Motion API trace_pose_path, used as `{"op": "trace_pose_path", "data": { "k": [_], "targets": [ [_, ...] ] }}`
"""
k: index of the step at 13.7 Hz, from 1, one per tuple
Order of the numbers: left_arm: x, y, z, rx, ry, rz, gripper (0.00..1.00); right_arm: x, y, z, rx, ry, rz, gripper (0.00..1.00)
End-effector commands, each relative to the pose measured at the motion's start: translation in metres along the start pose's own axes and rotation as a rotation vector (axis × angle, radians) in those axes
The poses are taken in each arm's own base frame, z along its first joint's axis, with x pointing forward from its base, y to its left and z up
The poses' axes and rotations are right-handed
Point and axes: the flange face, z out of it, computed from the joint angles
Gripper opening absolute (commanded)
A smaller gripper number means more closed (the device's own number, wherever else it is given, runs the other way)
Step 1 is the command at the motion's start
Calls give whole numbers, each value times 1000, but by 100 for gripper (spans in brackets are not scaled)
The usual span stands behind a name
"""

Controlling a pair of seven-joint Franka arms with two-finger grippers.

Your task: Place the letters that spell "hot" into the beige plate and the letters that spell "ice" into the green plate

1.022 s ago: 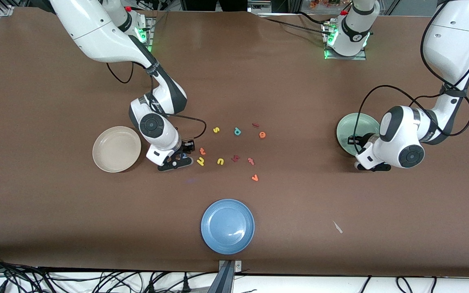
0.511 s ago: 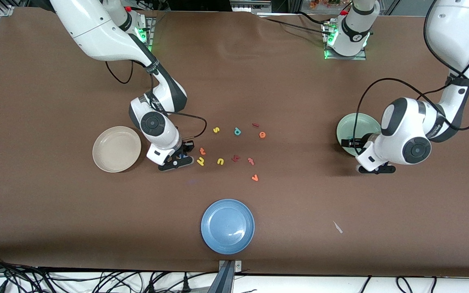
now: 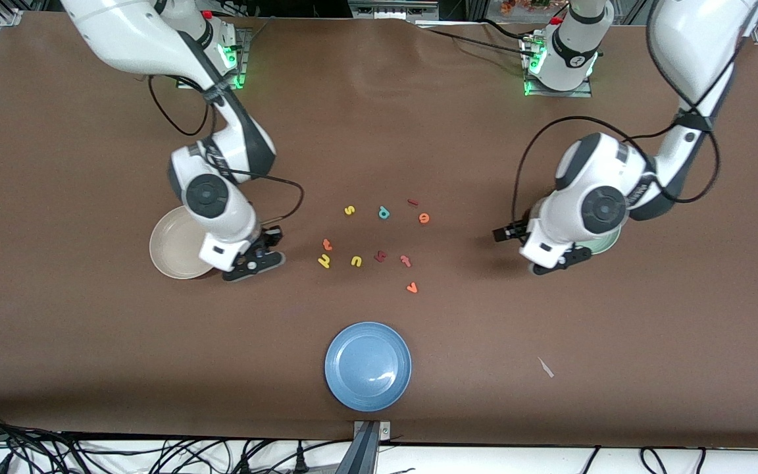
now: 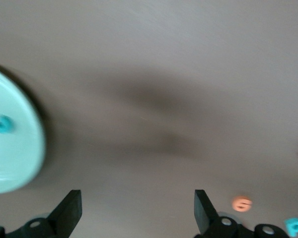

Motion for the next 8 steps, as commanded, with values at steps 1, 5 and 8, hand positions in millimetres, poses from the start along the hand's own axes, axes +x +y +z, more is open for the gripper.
{"op": "trace_pose_path", "data": {
  "k": [1, 5, 8],
  "targets": [
    [-30, 47, 28, -43, 17, -19, 97, -46, 42, -15, -14, -24, -77, 17],
    [-79, 89, 80, -114, 54, 52, 86, -97, 103, -17, -38, -68, -133, 18],
    [-97, 105, 104, -84, 47, 90, 75, -111, 121, -11, -36, -82, -153, 46]
  ]
}}
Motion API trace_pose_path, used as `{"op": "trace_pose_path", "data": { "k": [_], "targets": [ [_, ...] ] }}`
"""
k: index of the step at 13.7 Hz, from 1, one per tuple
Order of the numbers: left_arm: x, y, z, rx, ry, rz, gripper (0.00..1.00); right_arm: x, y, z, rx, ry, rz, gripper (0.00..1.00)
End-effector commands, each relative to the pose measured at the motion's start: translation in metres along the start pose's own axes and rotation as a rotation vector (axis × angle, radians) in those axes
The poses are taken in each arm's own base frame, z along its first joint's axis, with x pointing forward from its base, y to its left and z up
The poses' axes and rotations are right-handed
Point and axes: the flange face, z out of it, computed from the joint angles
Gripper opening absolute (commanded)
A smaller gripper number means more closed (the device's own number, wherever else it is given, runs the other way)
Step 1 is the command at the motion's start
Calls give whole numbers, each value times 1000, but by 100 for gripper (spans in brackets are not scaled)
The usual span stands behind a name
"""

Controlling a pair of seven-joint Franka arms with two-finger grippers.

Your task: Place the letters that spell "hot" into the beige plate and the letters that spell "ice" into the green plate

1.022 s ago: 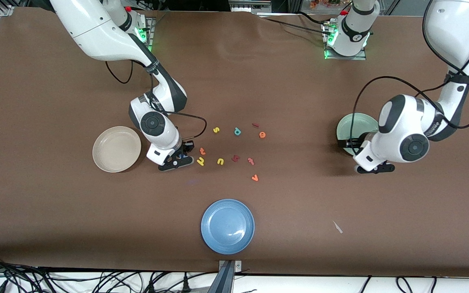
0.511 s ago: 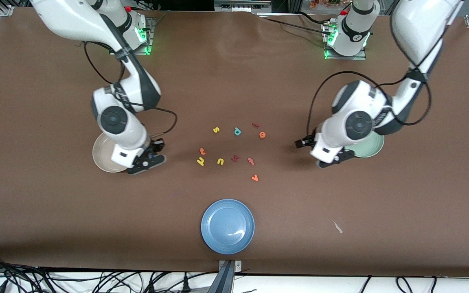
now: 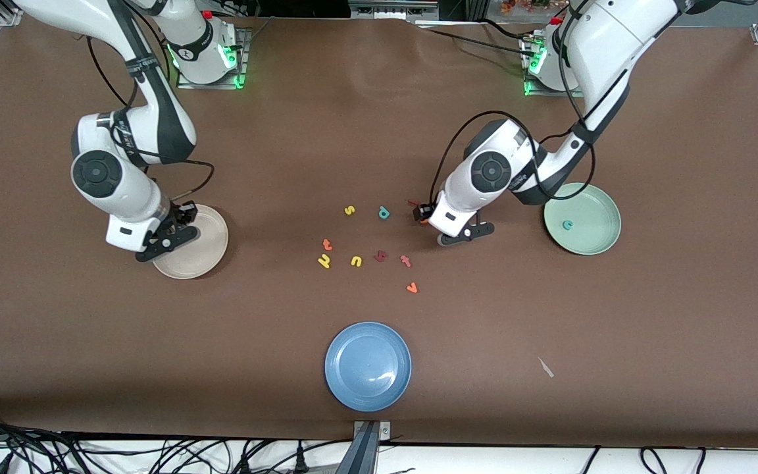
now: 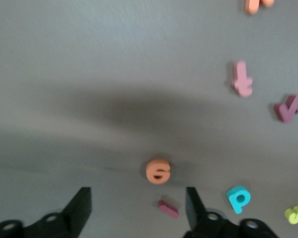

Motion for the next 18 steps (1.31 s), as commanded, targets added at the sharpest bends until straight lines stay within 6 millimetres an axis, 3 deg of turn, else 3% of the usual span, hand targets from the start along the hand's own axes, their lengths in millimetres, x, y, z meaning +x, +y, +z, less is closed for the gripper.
{"op": "trace_pose_path", "data": {
  "k": [1, 6, 9, 11, 15, 18],
  "targets": [
    [-7, 8, 16, 26, 37, 34, 75, -13, -1, -3, -1, 11, -30, 57],
    [7, 14, 29, 53, 120, 24, 75, -4, -8, -4, 38, 27, 39, 60],
    [-1, 20, 37, 56, 110, 28, 75, 44, -63, -6, 92, 57, 123, 60],
    [-4, 25, 41, 53, 105, 31, 74, 76, -111, -8, 113, 72, 175, 61],
    [-3, 25, 43, 53, 102, 27, 63, 117, -165, 6, 155, 112, 274, 61],
    [-1, 25, 46, 54, 99, 27, 58, 137, -215, 23, 170, 126, 317, 61]
  ]
}}
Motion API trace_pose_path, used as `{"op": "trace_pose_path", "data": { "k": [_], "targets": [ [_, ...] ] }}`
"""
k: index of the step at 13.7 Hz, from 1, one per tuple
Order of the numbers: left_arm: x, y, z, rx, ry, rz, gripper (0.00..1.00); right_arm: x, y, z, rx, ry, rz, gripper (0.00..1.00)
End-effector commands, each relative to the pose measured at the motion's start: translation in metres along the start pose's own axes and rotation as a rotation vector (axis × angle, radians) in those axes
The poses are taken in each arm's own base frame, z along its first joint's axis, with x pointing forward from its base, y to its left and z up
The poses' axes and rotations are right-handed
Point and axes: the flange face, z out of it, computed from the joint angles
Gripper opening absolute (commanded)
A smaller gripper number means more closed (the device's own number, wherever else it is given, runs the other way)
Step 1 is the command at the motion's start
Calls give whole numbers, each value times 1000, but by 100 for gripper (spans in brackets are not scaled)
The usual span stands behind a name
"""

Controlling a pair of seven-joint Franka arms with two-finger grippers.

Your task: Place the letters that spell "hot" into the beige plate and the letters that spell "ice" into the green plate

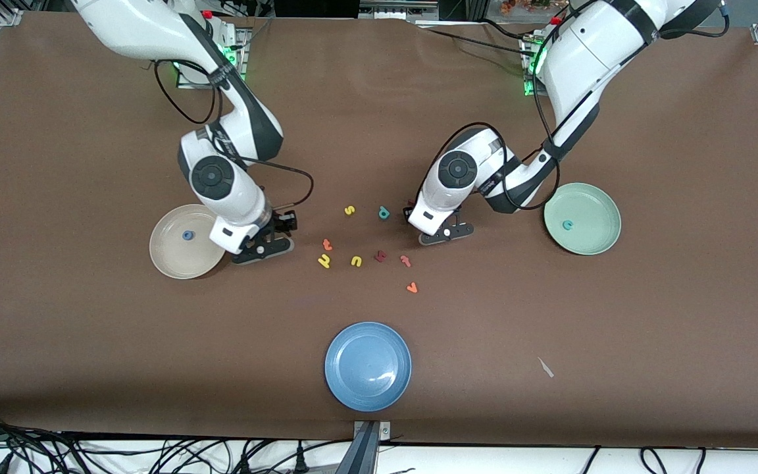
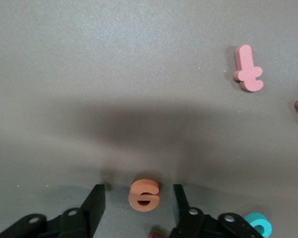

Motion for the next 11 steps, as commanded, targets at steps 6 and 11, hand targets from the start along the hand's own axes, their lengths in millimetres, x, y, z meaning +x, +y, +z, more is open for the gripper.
{"op": "trace_pose_path", "data": {
  "k": [6, 11],
  "targets": [
    [7, 7, 4, -3, 20, -2, 37, 14, -84, 27, 3, 26, 40, 61],
    [11, 3, 4, 2, 21, -11, 7, 15, -87, 46, -19, 74, 15, 59]
  ]
}}
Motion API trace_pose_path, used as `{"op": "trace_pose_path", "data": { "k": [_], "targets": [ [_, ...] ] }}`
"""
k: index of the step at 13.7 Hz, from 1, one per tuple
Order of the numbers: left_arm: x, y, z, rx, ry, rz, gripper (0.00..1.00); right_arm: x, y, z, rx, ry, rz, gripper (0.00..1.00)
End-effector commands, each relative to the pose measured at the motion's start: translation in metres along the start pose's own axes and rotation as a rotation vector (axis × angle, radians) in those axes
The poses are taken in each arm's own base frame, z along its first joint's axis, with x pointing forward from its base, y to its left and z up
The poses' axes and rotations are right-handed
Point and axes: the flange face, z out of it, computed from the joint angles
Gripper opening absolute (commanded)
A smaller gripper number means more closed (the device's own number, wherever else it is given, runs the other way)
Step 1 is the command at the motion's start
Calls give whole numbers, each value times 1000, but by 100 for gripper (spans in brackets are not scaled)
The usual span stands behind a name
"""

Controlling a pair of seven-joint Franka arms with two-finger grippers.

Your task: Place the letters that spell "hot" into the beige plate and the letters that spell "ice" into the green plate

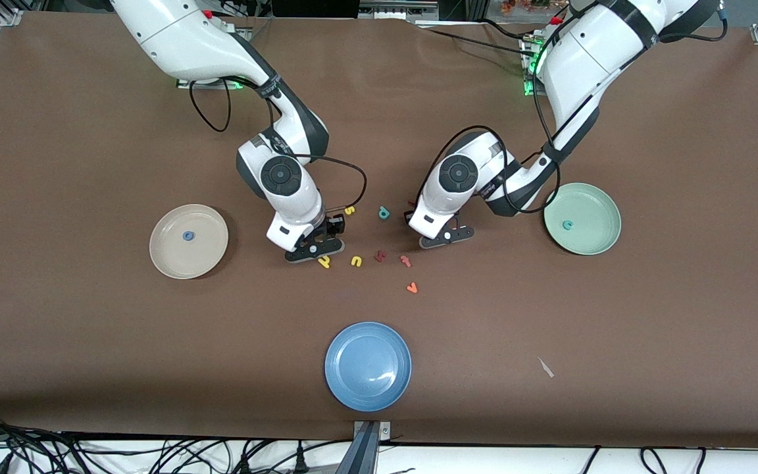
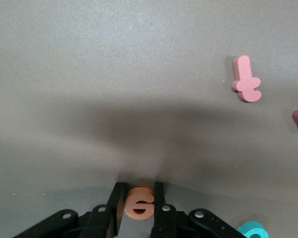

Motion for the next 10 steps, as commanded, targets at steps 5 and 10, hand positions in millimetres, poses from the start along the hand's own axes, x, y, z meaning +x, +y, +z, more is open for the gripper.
{"op": "trace_pose_path", "data": {
  "k": [5, 10],
  "targets": [
    [32, -18, -38, 14, 58, -42, 6, 1, -11, 18, 3, 24, -6, 57],
    [77, -94, -130, 101, 3, 53, 5, -4, -17, 27, -11, 19, -30, 50]
  ]
}}
